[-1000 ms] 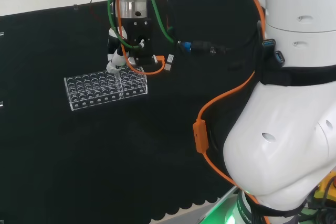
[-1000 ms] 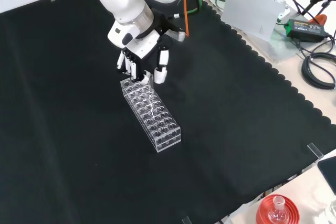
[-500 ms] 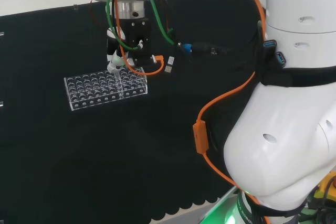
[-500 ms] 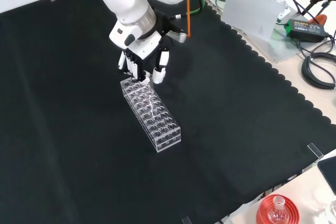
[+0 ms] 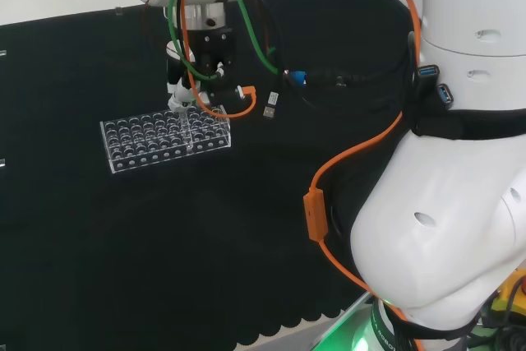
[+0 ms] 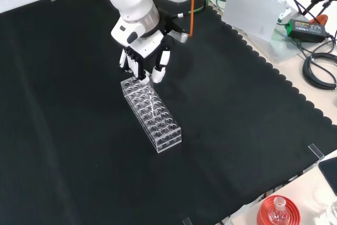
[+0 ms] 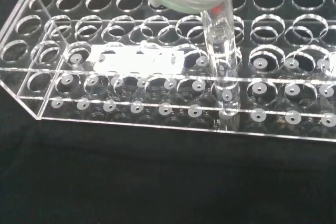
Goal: Pick up the test tube.
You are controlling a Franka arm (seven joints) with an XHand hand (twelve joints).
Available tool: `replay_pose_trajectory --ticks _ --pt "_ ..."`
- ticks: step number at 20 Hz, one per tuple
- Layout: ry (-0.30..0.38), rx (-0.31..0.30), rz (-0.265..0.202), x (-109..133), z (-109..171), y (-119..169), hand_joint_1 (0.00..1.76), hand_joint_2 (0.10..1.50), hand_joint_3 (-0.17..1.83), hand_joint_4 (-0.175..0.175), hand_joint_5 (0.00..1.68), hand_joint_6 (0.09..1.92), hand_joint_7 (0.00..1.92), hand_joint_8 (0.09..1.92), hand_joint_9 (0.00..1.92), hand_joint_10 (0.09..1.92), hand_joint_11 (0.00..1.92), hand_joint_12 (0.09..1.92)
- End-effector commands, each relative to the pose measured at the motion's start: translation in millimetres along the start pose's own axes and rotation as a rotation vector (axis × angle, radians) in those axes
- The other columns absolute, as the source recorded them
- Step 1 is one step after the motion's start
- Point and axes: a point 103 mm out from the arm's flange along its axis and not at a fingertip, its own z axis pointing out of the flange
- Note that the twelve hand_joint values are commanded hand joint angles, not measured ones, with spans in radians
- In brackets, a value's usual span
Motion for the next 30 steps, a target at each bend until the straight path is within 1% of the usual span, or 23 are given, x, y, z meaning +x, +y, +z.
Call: replay_pose_trajectory --ticks 1,5,8,11,22,26,30 --pt "-0.01 -0.017 -0.002 -0.4 -5.3 -1.8 1.31 0.8 0.39 -0.175 1.23 0.62 1.29 0.6 1.22 0.5 0.71 1.25" --pt "-0.015 -0.022 -0.012 -0.1 -11.3 -3.6 1.31 0.76 0.46 -0.175 1.23 0.63 1.3 0.6 1.23 0.5 0.72 1.25" --pt "-0.019 -0.032 -0.015 -0.1 -16.9 -4.5 1.39 0.91 0.18 -0.175 1.17 0.68 1.32 0.68 1.14 0.56 0.72 1.25" --pt "-0.022 -0.038 -0.019 1.2 -21.1 -4.3 1.4 0.95 0.11 -0.175 1.16 0.69 1.33 0.7 1.12 0.57 0.72 1.25" --pt "-0.036 -0.045 -0.056 12.7 -35.7 -3.9 1.41 0.96 0.08 -0.175 1.16 0.69 1.33 0.7 1.13 0.56 0.73 1.25" --pt "-0.043 -0.05 -0.064 13.0 -43.5 -5.6 1.41 0.96 0.08 -0.175 1.16 0.69 1.33 0.7 1.13 0.56 0.73 1.25" --pt "-0.046 -0.051 -0.066 13.7 -45.2 -5.2 1.41 0.96 0.07 -0.175 1.17 0.68 1.33 0.69 1.13 0.56 0.73 1.25"
